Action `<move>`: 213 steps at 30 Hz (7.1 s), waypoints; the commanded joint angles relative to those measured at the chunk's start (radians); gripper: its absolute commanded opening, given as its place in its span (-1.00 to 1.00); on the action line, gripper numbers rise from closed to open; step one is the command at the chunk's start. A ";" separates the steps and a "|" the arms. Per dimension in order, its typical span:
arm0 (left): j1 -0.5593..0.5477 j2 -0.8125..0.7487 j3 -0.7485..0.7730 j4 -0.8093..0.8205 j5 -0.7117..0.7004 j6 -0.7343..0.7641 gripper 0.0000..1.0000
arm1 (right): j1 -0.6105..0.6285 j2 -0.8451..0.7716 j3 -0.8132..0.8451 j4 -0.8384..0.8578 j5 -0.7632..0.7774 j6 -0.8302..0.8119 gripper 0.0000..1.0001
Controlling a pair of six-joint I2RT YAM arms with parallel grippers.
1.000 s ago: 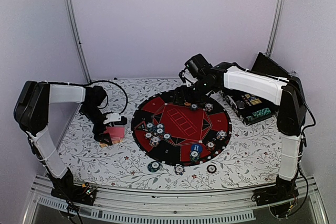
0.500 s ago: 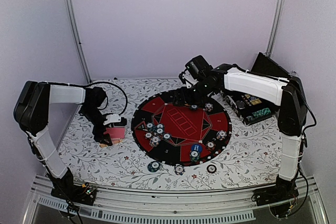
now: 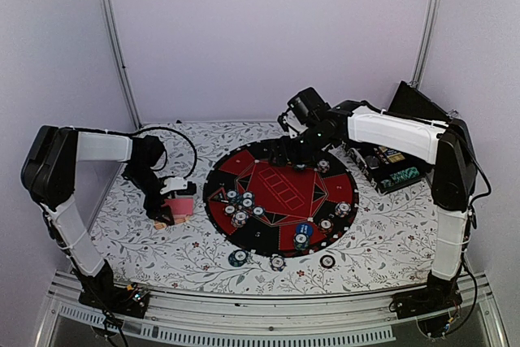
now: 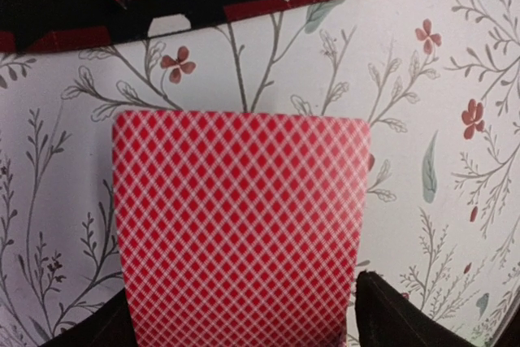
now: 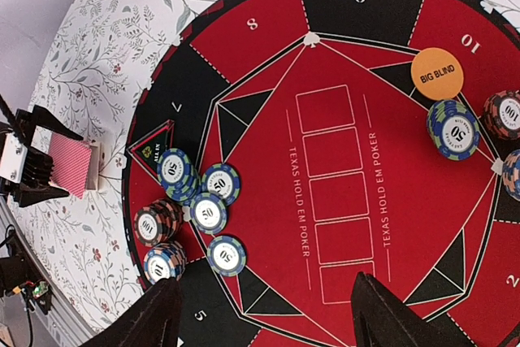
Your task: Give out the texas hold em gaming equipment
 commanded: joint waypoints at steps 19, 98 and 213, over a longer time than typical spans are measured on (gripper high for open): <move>-0.047 -0.058 0.001 -0.014 -0.016 -0.017 0.43 | 0.007 -0.056 -0.031 0.038 -0.041 0.021 0.45; -0.100 -0.144 0.108 -0.123 0.032 -0.078 0.05 | 0.051 -0.053 -0.276 0.592 -0.519 0.354 0.69; -0.217 -0.131 0.137 -0.083 0.030 -0.172 -0.19 | 0.180 0.571 0.086 1.358 -0.797 1.128 -0.35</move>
